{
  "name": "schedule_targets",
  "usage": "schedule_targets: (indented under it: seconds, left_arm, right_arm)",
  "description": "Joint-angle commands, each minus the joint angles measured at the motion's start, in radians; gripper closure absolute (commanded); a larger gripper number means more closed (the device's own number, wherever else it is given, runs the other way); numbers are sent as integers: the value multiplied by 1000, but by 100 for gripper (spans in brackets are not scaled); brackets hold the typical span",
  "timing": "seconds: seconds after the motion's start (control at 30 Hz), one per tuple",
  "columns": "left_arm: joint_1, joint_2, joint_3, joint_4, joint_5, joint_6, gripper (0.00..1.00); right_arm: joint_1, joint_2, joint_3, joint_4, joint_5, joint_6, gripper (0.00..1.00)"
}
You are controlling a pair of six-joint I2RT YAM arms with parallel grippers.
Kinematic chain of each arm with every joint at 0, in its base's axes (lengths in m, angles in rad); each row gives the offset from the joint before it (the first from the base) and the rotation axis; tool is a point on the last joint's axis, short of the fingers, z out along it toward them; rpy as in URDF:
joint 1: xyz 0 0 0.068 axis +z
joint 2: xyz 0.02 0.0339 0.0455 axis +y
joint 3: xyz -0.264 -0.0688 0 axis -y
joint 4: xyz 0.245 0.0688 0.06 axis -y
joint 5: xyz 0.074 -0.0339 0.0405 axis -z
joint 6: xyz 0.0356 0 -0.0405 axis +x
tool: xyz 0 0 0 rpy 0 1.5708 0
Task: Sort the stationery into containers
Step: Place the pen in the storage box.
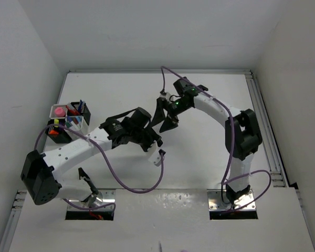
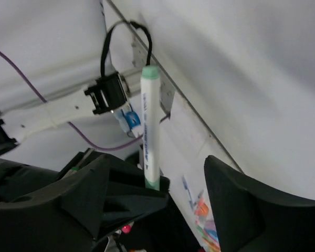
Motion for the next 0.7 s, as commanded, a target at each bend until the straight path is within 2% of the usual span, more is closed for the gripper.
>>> schedule_targets:
  seconds: [0.0, 0.07, 0.1, 0.17, 0.2, 0.27, 0.3, 0.33, 0.4, 0.43, 0.47, 0.5, 0.53, 0.57, 0.6, 0.67]
  left_arm:
    - [-39, -76, 1, 51, -1, -116, 100]
    - [-33, -109, 5, 82, -3, -227, 100]
    - [-19, -122, 12, 131, -1, -385, 100]
    - [57, -152, 33, 179, 11, -578, 100]
    - [91, -158, 70, 212, 22, -773, 100]
    - [218, -183, 100, 259, 20, -969, 100]
    - [264, -188, 113, 300, 14, -1128, 100]
    - [372, -209, 120, 326, -1, -1193, 100]
    - [491, -229, 108, 390, -42, -1393, 100]
    - [630, -232, 92, 403, -52, -1440, 100]
    - [713, -228, 82, 409, -38, -1503, 100]
    - [788, -220, 72, 426, -12, -1572, 100]
    - [950, -206, 40, 443, 60, -1597, 100]
    - [1028, -202, 21, 491, 104, -1641, 100]
    - [1145, -198, -25, 524, 207, -1655, 100]
    - [1232, -206, -66, 616, 264, -1666, 100]
  right_arm:
    - [-128, -38, 52, 63, -53, -5, 27]
    - [-216, -28, 79, 48, -41, -35, 25]
    - [-245, -25, 107, 28, -25, -95, 25]
    - [-331, -34, 112, -4, 11, -147, 25]
    - [-356, -44, 92, -24, 26, -205, 25]
    - [-420, -85, 52, -55, 48, -253, 25]
    - [-438, -102, -4, -59, 54, -287, 25]
    - [-474, -131, -32, -71, 57, -302, 26]
    - [-480, -152, -106, -82, 55, -344, 27]
    - [-521, -163, -127, -82, 55, -348, 28]
    - [-538, -181, -147, -72, 54, -352, 29]
    - [-543, -189, -187, -65, 54, -349, 29]
    - [-548, -206, -203, -59, 57, -347, 29]
    - [-546, -218, -230, -49, 57, -352, 30]
    - [-546, -229, -244, -44, 57, -358, 30]
    - [-540, -261, -282, -23, 69, -364, 30]
